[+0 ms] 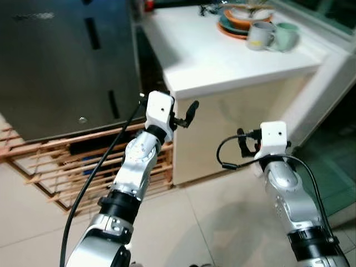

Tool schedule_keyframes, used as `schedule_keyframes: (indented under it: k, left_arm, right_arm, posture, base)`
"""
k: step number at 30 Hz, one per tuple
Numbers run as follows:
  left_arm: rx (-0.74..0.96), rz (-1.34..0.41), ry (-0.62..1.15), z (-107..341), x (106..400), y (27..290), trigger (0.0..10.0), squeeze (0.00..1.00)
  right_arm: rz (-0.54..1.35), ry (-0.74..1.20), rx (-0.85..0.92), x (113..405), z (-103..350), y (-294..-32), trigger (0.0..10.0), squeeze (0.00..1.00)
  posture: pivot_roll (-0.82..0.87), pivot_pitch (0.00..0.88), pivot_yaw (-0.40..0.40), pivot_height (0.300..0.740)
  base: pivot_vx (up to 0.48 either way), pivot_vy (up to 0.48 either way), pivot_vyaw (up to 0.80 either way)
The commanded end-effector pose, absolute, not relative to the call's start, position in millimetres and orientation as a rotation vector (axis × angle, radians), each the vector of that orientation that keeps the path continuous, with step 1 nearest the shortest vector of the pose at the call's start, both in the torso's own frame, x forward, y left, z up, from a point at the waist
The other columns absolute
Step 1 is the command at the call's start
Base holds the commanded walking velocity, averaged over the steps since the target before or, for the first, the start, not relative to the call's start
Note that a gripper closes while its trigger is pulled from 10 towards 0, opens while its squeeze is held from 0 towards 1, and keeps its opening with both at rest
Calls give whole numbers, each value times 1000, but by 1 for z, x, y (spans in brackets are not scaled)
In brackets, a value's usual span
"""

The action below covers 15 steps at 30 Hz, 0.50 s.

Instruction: Restocking fridge

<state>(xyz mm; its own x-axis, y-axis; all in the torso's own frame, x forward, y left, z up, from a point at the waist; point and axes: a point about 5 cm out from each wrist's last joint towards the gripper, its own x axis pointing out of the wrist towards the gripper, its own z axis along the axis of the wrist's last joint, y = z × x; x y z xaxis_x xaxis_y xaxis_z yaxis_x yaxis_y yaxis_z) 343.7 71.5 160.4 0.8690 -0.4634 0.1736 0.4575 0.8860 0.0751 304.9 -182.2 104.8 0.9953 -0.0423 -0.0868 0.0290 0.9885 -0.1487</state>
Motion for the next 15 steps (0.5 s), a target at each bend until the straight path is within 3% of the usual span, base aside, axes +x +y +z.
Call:
schedule_keyframes:
  k: [1,4,15]
  left_arm:
    - [29,-488,-181,161,344,73,10000,0]
    - [13,-470,-158,154,344,77,10000,0]
    - [67,-543,-178,163,344,83,10000,0]
  right_arm:
    - [-59,78,-149,302,102,-184,10000,0]
    - [-74,58,-156,294,97,-185,10000,0]
    - [-85,34,-126,289,91,-174,10000,0]
  posture:
    - [-122,0,18,740]
    - [-105,0,4,740]
    - [-89,0,18,740]
  base:
    - [0,0,-800]
    - [125,0,-800]
    - [480,0,-800]
